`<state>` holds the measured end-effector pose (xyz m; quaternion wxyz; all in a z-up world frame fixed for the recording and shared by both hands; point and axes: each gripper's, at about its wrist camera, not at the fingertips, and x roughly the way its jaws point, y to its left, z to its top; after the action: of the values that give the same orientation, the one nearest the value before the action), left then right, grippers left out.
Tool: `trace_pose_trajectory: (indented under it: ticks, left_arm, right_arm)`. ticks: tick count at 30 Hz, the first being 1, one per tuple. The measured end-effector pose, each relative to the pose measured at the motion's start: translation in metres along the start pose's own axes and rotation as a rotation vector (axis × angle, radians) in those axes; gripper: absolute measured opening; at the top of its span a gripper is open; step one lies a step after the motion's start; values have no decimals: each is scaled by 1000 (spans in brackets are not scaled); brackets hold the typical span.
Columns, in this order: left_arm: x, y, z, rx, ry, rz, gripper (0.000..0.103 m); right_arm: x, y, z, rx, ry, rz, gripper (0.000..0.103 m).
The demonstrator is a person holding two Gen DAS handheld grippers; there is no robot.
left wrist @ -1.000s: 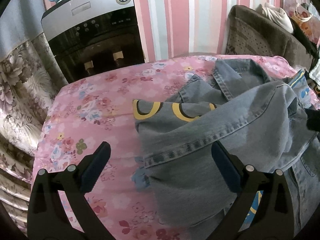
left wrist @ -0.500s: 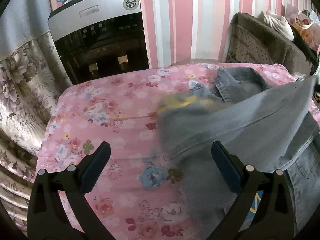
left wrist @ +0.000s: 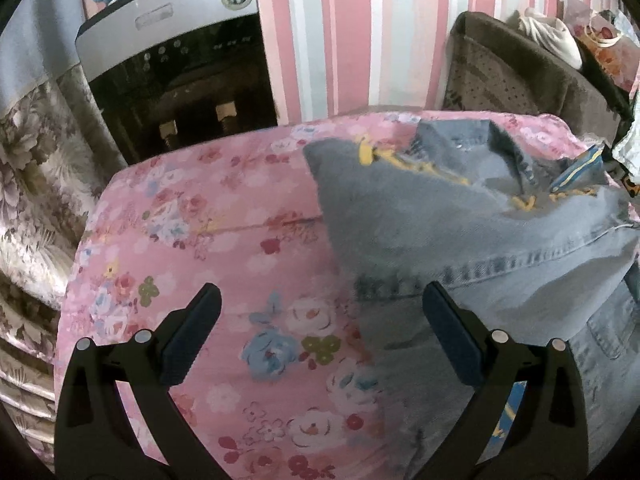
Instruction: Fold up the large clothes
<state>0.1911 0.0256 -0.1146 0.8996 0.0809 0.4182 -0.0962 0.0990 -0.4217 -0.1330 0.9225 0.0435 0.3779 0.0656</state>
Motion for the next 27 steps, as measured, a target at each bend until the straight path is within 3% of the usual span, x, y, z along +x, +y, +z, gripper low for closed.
trace_pose_trajectory:
  ticks: [3,7,9,10,12,13,14,15,16,17,21,22,27]
  left_arm:
    - [-1,-6,11,11,-16,-12,100]
    - [17,-14,27,-9,18,-58,100]
    - [33,-19,34,-31,66,-77,100]
    - [38,-21,36,-33,80,-77,99]
    - [50,-27,37,-30,105,-67,79]
    - [53,-28,38,-30,117,-82,45]
    - [58,-28,37,-35,134,-89,25]
    - [61,-27,36,-39,137,-79,19]
    - [61,-26,35,-43,131,-85,11]
    - [56,-22,33,-62,106,-97,5]
    - [24,-7,25,-126,-48,-123,4]
    - [25,-6,26,-126,-48,-121,4]
    - [63,-14,29,-94,48,-66,5]
  right_arm:
    - [-7,-7,22,59,-60,10,40]
    - [27,-4,46,105,-34,9,47]
    - [53,-4,50,137,33,-12,47]
    - [60,-3,49,146,51,-12,47]
    - [69,6,49,127,62,-24,39]
    - [69,10,47,109,55,-24,20]
    - [68,15,45,94,45,-32,10]
    - [63,21,46,61,24,-47,2]
    - [56,27,48,28,-13,-57,2]
    - [49,31,51,1,-47,-73,1]
    - [15,61,68,-148,-219,-157,1]
    - [16,63,74,-168,-230,-169,1]
    - [74,37,85,-112,-64,-189,1]
